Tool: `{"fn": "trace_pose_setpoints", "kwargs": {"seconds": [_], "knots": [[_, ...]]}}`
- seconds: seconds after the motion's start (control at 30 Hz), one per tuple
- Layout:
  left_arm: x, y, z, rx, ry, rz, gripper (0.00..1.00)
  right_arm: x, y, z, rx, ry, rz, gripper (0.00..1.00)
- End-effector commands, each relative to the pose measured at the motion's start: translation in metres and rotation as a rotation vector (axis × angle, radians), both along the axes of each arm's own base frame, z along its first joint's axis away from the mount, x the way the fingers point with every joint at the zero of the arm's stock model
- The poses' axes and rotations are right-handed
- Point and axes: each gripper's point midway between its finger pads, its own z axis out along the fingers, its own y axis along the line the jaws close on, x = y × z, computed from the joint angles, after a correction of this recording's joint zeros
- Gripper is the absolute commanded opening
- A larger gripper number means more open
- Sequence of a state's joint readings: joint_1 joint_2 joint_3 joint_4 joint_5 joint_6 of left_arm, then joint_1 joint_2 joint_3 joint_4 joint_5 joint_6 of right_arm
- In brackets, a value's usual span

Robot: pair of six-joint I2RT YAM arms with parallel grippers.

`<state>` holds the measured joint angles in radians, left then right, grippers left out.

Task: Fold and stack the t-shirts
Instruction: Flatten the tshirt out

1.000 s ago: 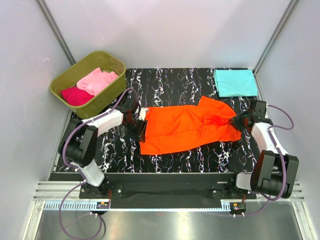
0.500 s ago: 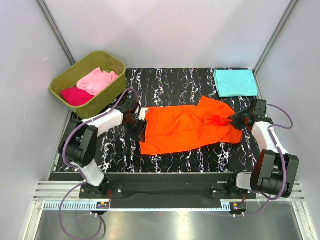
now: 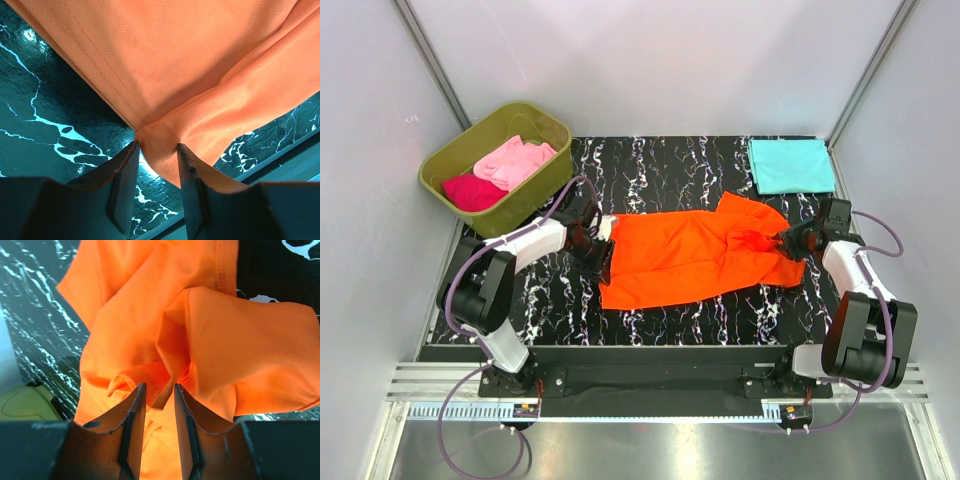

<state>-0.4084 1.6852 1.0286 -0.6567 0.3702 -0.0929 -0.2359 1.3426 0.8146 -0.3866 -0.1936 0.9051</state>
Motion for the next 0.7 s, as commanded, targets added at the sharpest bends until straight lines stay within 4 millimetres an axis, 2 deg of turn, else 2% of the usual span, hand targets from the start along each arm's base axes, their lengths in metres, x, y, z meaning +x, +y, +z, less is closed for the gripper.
{"fn": "trace_pose_setpoints", "kwargs": {"seconds": [0.0,0.1,0.13,0.17,0.23,0.3,0.33,0.37,0.43,0.47,0.5,0.53,0.57,0.63,0.67], "knots": [[0.014,-0.007,0.010,-0.019,-0.051,-0.018,0.41,0.009,-0.003,0.003,0.000,-0.013,-0.010,0.36],[0.015,-0.007,0.011,-0.020,-0.054,-0.018,0.41,0.011,-0.004,0.004,-0.001,-0.013,-0.011,0.35],[0.014,-0.008,0.010,-0.021,-0.052,-0.018,0.41,0.011,-0.004,0.003,-0.002,-0.011,-0.012,0.31],[0.014,-0.008,0.011,-0.024,-0.052,-0.019,0.38,0.011,-0.003,0.003,0.001,-0.012,-0.006,0.14],[0.015,-0.009,0.013,-0.029,-0.058,-0.018,0.23,0.013,-0.003,0.005,-0.004,-0.027,0.003,0.02],[0.017,-0.012,0.023,-0.048,-0.078,-0.014,0.12,0.018,-0.004,0.016,-0.014,-0.055,0.014,0.00],[0.019,-0.011,0.027,-0.047,-0.092,-0.004,0.01,0.020,-0.005,0.025,-0.031,-0.082,0.030,0.00],[0.024,-0.007,0.031,-0.020,-0.115,0.034,0.00,0.022,-0.006,0.033,-0.036,-0.104,0.037,0.00],[0.034,0.000,0.053,0.001,-0.198,0.095,0.00,0.030,-0.010,0.066,-0.066,-0.192,0.053,0.00],[0.038,0.004,0.061,0.014,-0.227,0.117,0.00,0.038,-0.013,0.091,-0.084,-0.250,0.055,0.00],[0.047,0.005,0.084,0.008,-0.295,0.145,0.00,0.041,-0.015,0.107,-0.100,-0.281,0.056,0.00],[0.051,0.014,0.094,0.045,-0.325,0.189,0.00,0.040,-0.017,0.121,-0.126,-0.296,0.057,0.00],[0.062,0.014,0.118,0.038,-0.386,0.218,0.00,0.047,-0.022,0.153,-0.155,-0.354,0.050,0.00],[0.067,0.027,0.151,0.058,-0.468,0.287,0.00,0.043,-0.029,0.177,-0.188,-0.362,0.032,0.00],[0.073,0.028,0.177,0.041,-0.524,0.312,0.00,0.046,-0.032,0.207,-0.213,-0.415,0.023,0.00]]}}
